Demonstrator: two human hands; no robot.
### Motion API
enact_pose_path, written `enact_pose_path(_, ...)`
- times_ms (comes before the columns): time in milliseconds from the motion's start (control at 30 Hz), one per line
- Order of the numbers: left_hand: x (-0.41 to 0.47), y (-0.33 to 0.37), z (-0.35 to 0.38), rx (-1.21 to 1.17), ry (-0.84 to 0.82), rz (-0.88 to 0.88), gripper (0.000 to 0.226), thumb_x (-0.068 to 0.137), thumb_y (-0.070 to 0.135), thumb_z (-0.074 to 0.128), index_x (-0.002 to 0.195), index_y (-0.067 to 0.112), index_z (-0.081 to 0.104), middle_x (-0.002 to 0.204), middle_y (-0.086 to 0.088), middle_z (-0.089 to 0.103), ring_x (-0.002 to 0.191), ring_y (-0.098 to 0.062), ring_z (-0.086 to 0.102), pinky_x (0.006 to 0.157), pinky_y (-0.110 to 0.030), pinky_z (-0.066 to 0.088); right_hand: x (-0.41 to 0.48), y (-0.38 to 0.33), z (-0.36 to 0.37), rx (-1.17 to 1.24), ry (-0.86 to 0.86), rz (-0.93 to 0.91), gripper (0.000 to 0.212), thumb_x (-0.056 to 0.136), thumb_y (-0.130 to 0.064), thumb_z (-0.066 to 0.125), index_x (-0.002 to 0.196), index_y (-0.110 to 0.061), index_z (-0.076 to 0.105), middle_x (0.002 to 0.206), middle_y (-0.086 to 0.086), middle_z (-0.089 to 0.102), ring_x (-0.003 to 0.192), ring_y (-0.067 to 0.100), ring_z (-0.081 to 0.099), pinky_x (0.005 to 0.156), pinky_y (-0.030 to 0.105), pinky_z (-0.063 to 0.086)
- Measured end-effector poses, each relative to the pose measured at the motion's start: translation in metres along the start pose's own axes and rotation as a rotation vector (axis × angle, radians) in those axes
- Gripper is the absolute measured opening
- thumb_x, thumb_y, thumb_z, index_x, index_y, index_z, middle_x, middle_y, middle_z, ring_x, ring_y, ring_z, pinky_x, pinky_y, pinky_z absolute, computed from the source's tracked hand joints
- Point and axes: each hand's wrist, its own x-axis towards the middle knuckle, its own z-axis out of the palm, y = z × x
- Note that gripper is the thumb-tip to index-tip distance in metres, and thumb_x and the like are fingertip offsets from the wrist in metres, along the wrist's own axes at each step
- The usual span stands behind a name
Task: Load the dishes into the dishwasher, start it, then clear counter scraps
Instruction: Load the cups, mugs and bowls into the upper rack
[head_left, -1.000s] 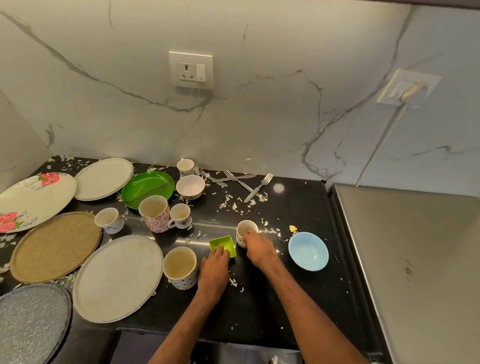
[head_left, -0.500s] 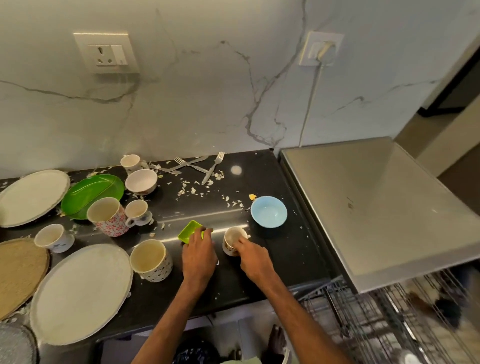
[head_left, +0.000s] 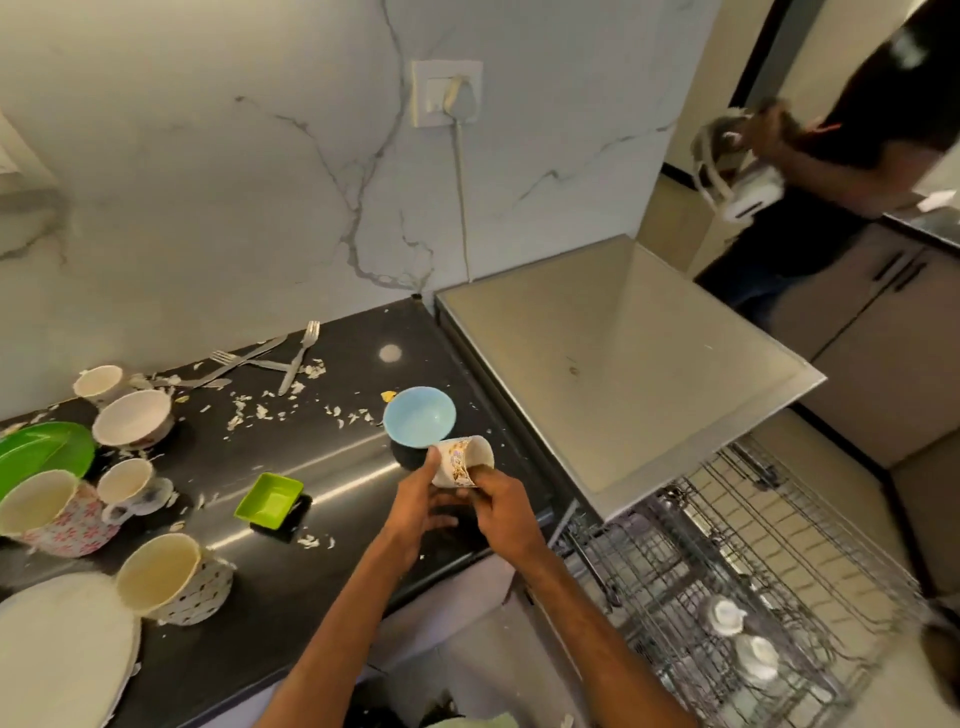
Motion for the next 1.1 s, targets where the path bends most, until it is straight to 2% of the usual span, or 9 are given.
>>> enact_pose_path(167,0.001,-0.006,0.062,0.136,0.076,0.157,0.034,0.096,0.043,0.059,0.119,0.019,0.060,0.109,-0.007,0.072,0.093,-0.019,0.070,0.074,-0.033,0.058,-0.018,0.019,-0.051,0.388,0.031,0.341,0.034,0.096,-0.031,0.062,0.122,-0.009,0.067,0.108,0.004,0.074,0.097,0.014,0.072,0.088,0.031,0.058)
enact_pose_path(300,0.004,-0.026,0.109,0.243,0.068,0.294,0.047,0.084,0.035,0.075,0.125,0.024,0.055,0.116,-0.001,0.068,0.102,-0.017,0.069,0.082,-0.035,0.060,-0.036,0.047,-0.103,0.691,0.115,0.510,0.030,0.100,-0.025,0.057,0.112,-0.002,0.070,0.091,0.012,0.075,0.082,0.025,0.073,0.078,0.035,0.061)
enact_pose_path(433,0.013,-0.056,0.155,0.439,0.044,0.371,0.058,0.079,0.026,0.083,0.129,0.026,0.055,0.116,0.004,0.068,0.106,-0.015,0.067,0.091,-0.040,0.056,-0.066,0.091,-0.151,0.677,0.211,0.575,0.017,0.093,-0.013,0.068,0.102,0.001,0.072,0.087,0.015,0.073,0.076,0.020,0.071,0.078,0.034,0.059)
enact_pose_path(667,0.012,-0.097,0.255,0.760,-0.024,0.480,0.074,0.070,0.021,0.089,0.133,0.028,0.053,0.126,0.005,0.060,0.111,-0.019,0.061,0.089,-0.039,0.056,-0.128,0.159,-0.227,0.574,0.333,0.695,0.016,0.082,-0.016,0.080,0.090,-0.006,0.073,0.082,0.006,0.071,0.072,0.013,0.066,0.067,0.021,0.056)
enact_pose_path(800,0.016,-0.123,0.291,0.884,-0.093,0.489,0.071,0.068,0.026,0.090,0.128,0.033,0.053,0.123,0.010,0.058,0.111,-0.014,0.059,0.090,-0.038,0.055,-0.161,0.189,-0.246,0.600,0.360,0.779,0.024,0.084,-0.018,0.079,0.097,0.001,0.072,0.083,0.008,0.072,0.070,0.010,0.067,0.060,0.020,0.053)
enact_pose_path(933,0.032,-0.148,0.317,1.027,-0.194,0.451,0.068,0.070,0.026,0.088,0.128,0.033,0.052,0.124,0.009,0.057,0.111,-0.012,0.057,0.089,-0.032,0.053,-0.190,0.227,-0.244,0.553,0.385,0.920,0.030,0.088,-0.030,0.075,0.098,-0.002,0.072,0.092,0.018,0.074,0.074,0.019,0.066,0.067,0.033,0.056)
enact_pose_path(1000,0.046,-0.163,0.329,1.087,-0.247,0.410,0.069,0.072,0.023,0.087,0.130,0.031,0.050,0.127,0.007,0.054,0.112,-0.012,0.054,0.089,-0.030,0.049,-0.203,0.248,-0.237,0.489,0.469,1.050,0.028,0.091,-0.031,0.071,0.104,-0.006,0.070,0.092,0.014,0.074,0.072,0.017,0.065,0.072,0.037,0.058)
enact_pose_path(1067,0.063,-0.179,0.340,1.146,-0.317,0.372,0.068,0.073,0.020,0.086,0.132,0.025,0.051,0.128,0.004,0.052,0.111,-0.012,0.052,0.089,-0.027,0.044,-0.215,0.262,-0.234,0.353,0.497,1.131,0.022,0.095,-0.027,0.065,0.106,-0.008,0.068,0.093,0.007,0.072,0.075,0.014,0.063,0.071,0.031,0.056)
enact_pose_path(1100,0.071,-0.187,0.345,1.186,-0.357,0.369,0.068,0.074,0.020,0.085,0.133,0.022,0.051,0.127,0.003,0.052,0.111,-0.013,0.052,0.088,-0.026,0.043,-0.219,0.267,-0.234,0.292,0.478,1.147,0.020,0.097,-0.025,0.062,0.108,-0.009,0.067,0.096,0.003,0.070,0.079,0.013,0.061,0.065,0.021,0.052)
